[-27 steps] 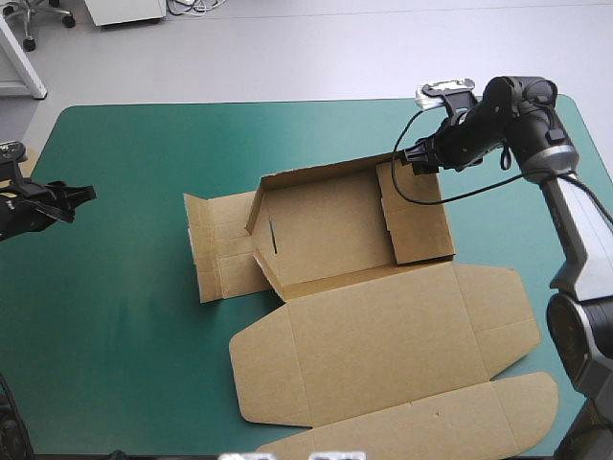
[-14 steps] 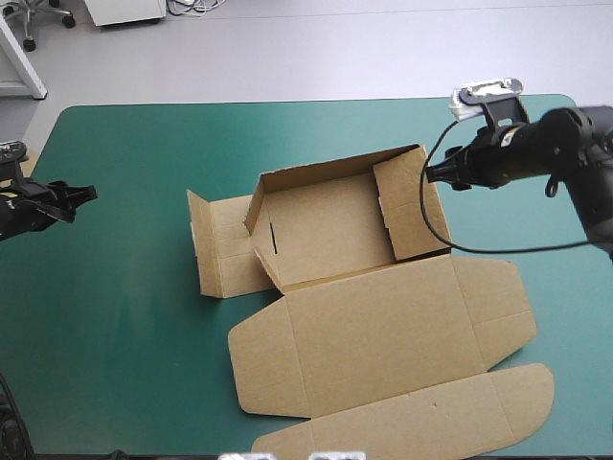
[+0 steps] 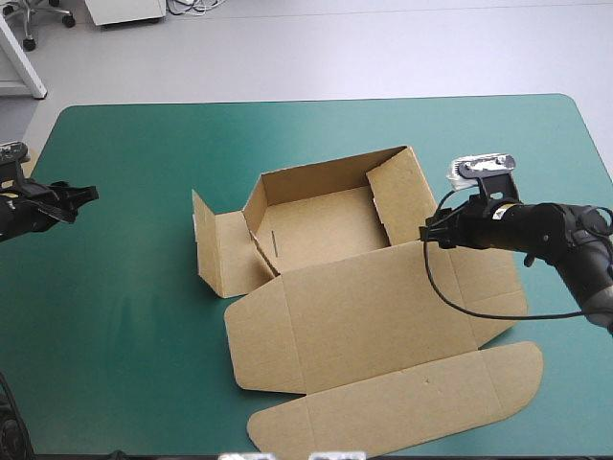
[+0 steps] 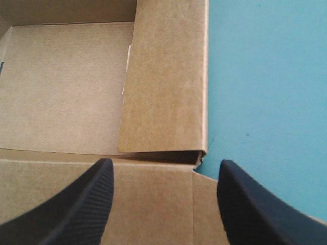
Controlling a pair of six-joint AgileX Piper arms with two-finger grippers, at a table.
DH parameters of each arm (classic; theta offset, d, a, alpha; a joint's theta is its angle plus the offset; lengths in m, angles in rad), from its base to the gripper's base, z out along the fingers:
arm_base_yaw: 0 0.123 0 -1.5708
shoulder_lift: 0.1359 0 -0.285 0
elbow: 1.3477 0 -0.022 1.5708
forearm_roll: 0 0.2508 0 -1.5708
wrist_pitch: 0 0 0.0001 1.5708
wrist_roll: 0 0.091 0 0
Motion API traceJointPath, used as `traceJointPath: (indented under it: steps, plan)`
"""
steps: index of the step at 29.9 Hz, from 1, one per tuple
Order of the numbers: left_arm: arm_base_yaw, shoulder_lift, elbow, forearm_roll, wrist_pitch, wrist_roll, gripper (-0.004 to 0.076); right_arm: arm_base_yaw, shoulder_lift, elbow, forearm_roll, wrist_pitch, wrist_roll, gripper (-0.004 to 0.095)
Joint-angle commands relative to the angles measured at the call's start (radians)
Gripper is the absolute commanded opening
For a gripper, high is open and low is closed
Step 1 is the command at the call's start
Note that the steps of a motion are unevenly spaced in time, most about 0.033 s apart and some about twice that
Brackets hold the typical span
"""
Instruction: Fold the box
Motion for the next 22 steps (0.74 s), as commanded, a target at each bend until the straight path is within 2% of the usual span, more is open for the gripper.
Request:
traceJointPath:
  steps: [1,3,10,17,22]
  plan:
    - [0.000,-0.033,-0.026,-0.030,-0.042,0.002,0.0330,-0.002,0.018,-0.034,0.078,-0.101,-0.064,0.0616]
    - [0.000,-0.033,-0.026,-0.035,-0.042,0.004,0.0330,-0.002,0.054,-0.059,0.076,-0.109,-0.068,0.0618]
    - [0.000,-0.033,-0.026,-0.042,-0.042,0.019,0.0330,-0.002,0.191,-0.205,0.039,-0.026,-0.065,0.0618]
    - [0.000,-0.033,-0.026,-0.053,-0.042,0.037,0.0330,-0.002,0.374,-0.490,-0.063,0.264,0.027,0.0607]
    - [0.000,-0.033,-0.026,-0.060,-0.042,0.039,0.0330,-0.002,0.500,-0.672,-0.082,0.400,0.056,0.0604]
